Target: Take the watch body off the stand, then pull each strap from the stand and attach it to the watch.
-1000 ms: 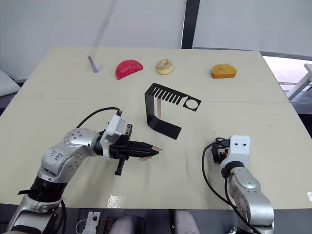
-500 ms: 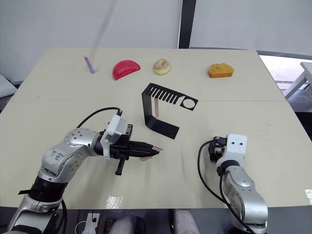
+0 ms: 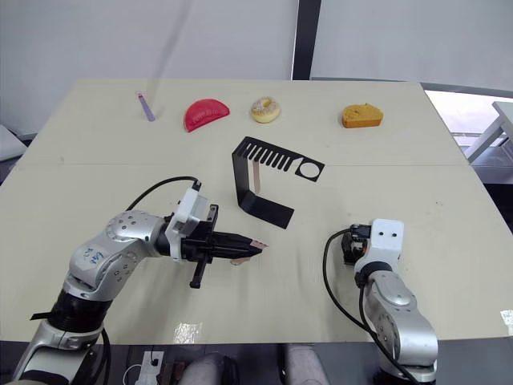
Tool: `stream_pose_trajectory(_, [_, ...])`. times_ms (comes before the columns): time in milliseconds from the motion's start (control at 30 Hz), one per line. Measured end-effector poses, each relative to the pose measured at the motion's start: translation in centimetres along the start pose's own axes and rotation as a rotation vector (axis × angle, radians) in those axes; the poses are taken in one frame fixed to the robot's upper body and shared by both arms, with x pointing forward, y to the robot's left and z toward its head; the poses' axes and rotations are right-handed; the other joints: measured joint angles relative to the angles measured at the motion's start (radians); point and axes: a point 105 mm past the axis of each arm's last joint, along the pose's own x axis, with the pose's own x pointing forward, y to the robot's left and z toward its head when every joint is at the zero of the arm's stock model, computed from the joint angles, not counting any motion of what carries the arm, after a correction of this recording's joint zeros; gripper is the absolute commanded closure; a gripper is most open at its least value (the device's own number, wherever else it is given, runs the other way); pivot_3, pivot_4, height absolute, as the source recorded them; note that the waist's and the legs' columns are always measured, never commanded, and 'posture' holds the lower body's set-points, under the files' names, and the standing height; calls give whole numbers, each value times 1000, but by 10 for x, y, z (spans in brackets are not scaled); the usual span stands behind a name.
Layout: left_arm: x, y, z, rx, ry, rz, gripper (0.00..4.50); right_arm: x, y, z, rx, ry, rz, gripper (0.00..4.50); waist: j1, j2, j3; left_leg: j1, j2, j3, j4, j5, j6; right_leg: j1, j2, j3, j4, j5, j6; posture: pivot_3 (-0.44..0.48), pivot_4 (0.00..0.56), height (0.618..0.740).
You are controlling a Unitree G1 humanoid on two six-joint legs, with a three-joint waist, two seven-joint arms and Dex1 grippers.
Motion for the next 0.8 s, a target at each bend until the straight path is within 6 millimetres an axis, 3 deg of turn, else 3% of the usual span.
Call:
stream_pose_trajectory(367, [1,0,0,0,-6,0,4500,0,-1,0,3,2,-5,887,0,0,0,0,0,0,0,0,0,0,0,0,0,0,0,0,150,737])
stream_pose_trajectory(467, [1,0,0,0,-6,0,4500,1,0,0,6,4,-5,1670,1,0,0,0,0,0,0,0,0,0,0,0,0,0,0,0,150,737])
stream_pose_trajectory(567, [1,0,0,0,-7,0,4500,1,1,1,9,7,-1,2972,2,0,0,0,0,0,0,0,0,0,0,0,0,0,0,0,150,737])
stream_pose_trajectory(800, [1,0,0,0,-5,0,4500,-4,-4,4,-17,33,19,2980,3,0,0,0,0,0,0,0,0,0,0,0,0,0,0,0,150,737])
